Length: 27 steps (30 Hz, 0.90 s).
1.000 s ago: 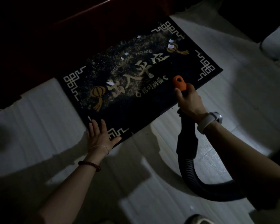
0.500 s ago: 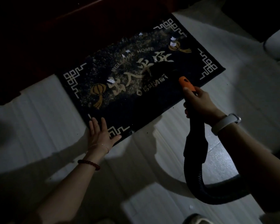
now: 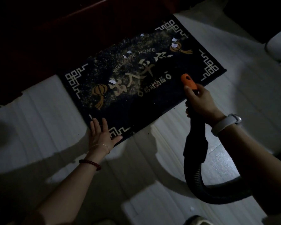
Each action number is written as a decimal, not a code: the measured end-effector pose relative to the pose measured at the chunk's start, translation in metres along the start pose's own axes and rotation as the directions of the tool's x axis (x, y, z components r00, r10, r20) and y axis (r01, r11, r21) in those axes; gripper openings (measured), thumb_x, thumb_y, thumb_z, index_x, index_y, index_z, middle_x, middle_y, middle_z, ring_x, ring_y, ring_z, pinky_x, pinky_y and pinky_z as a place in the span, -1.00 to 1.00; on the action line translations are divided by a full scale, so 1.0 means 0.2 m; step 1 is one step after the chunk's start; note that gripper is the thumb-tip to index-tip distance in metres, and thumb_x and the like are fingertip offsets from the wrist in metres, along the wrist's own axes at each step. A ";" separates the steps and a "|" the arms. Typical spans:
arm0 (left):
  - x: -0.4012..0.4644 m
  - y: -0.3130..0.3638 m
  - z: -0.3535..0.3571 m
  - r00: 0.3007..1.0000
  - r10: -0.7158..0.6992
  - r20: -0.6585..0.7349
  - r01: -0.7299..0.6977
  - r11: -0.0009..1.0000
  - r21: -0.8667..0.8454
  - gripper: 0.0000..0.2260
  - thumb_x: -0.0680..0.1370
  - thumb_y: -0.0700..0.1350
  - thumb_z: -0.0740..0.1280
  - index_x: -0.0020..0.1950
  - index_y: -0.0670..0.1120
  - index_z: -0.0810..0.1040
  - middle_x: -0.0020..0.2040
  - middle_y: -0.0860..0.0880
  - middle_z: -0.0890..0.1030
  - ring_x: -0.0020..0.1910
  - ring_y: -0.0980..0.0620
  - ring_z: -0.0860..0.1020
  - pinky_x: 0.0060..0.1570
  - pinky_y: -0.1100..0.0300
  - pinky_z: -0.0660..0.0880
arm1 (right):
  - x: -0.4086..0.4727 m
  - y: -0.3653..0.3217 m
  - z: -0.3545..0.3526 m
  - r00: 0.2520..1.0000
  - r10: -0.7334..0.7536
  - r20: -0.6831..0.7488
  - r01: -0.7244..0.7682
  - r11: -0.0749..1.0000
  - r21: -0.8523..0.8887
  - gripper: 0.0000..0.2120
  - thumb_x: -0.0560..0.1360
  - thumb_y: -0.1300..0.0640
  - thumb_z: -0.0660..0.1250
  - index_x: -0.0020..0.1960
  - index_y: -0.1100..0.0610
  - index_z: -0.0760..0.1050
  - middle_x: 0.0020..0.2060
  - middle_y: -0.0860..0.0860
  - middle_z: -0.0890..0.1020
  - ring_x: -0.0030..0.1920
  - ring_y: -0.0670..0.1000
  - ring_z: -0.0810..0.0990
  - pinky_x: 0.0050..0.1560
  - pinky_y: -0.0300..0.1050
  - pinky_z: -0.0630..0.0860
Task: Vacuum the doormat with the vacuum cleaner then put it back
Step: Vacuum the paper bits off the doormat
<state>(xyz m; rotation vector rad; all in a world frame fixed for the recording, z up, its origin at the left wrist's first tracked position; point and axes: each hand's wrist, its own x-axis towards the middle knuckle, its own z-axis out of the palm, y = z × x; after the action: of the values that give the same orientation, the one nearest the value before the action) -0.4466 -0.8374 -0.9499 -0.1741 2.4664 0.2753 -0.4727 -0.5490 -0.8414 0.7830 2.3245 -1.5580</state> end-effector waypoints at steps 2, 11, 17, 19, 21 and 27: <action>-0.01 0.00 0.00 1.000 0.003 -0.005 -0.003 1.000 0.003 -0.12 0.48 0.25 0.24 0.52 -0.10 -0.25 0.51 -0.20 -0.30 0.49 -0.16 -0.31 0.46 0.00 -0.21 | -0.02 0.01 0.09 0.998 -0.045 0.044 0.051 0.991 -0.126 -0.58 0.58 -0.03 0.16 0.34 0.16 0.22 -0.34 0.08 0.48 -0.54 0.01 0.52 -0.58 -0.17 0.48; 0.00 -0.01 0.00 1.000 0.008 -0.014 -0.008 1.000 0.010 -0.12 0.48 0.26 0.23 0.51 -0.10 -0.26 0.51 -0.21 -0.29 0.49 -0.16 -0.30 0.45 0.00 -0.22 | -0.13 0.01 0.10 0.989 -0.070 0.132 0.096 0.976 -0.198 -0.56 0.57 -0.02 0.17 0.39 0.11 0.20 -0.36 0.08 0.50 -0.51 0.04 0.54 -0.56 -0.13 0.53; -0.01 -0.01 0.00 1.000 0.017 -0.015 -0.017 1.000 0.001 -0.12 0.49 0.25 0.24 0.51 -0.10 -0.25 0.51 -0.20 -0.30 0.49 -0.15 -0.31 0.47 0.02 -0.20 | -0.09 0.01 0.20 0.973 -0.167 0.156 0.212 0.915 -0.343 -0.60 0.58 -0.02 0.16 0.32 0.14 0.22 -0.32 0.01 0.53 -0.53 -0.03 0.55 -0.53 -0.20 0.54; 0.00 -0.01 0.00 1.000 0.011 -0.023 -0.010 1.000 0.015 -0.12 0.48 0.26 0.23 0.51 -0.10 -0.26 0.51 -0.20 -0.29 0.49 -0.15 -0.30 0.47 0.02 -0.21 | -0.20 0.06 0.28 0.947 -0.181 0.265 0.283 0.862 -0.420 -0.58 0.57 -0.04 0.16 0.35 0.12 0.19 -0.22 0.12 0.62 -0.40 0.09 0.61 -0.31 -0.01 0.60; 0.00 -0.01 0.01 1.000 0.001 -0.022 -0.001 1.000 0.024 -0.12 0.48 0.27 0.22 0.51 -0.10 -0.27 0.51 -0.20 -0.30 0.49 -0.15 -0.31 0.47 0.01 -0.22 | -0.27 0.09 0.32 0.934 -0.145 0.327 0.290 0.841 -0.456 -0.53 0.56 -0.07 0.16 0.39 0.06 0.15 -0.12 0.16 0.62 -0.30 0.15 0.62 -0.18 0.12 0.60; 0.00 -0.01 0.01 1.000 0.020 -0.023 -0.020 1.000 -0.005 -0.12 0.49 0.25 0.23 0.51 -0.11 -0.26 0.50 -0.22 -0.30 0.48 -0.17 -0.32 0.47 0.02 -0.25 | -0.15 0.01 0.16 0.974 -0.206 0.097 0.227 0.911 -0.343 -0.55 0.56 -0.06 0.16 0.38 0.08 0.18 -0.32 0.02 0.56 -0.53 -0.04 0.57 -0.52 -0.20 0.54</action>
<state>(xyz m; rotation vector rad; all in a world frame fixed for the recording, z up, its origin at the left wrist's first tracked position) -0.4447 -0.8394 -0.9514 -0.1552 2.4913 0.2901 -0.4500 -0.5877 -0.8411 0.3985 2.6129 -1.1614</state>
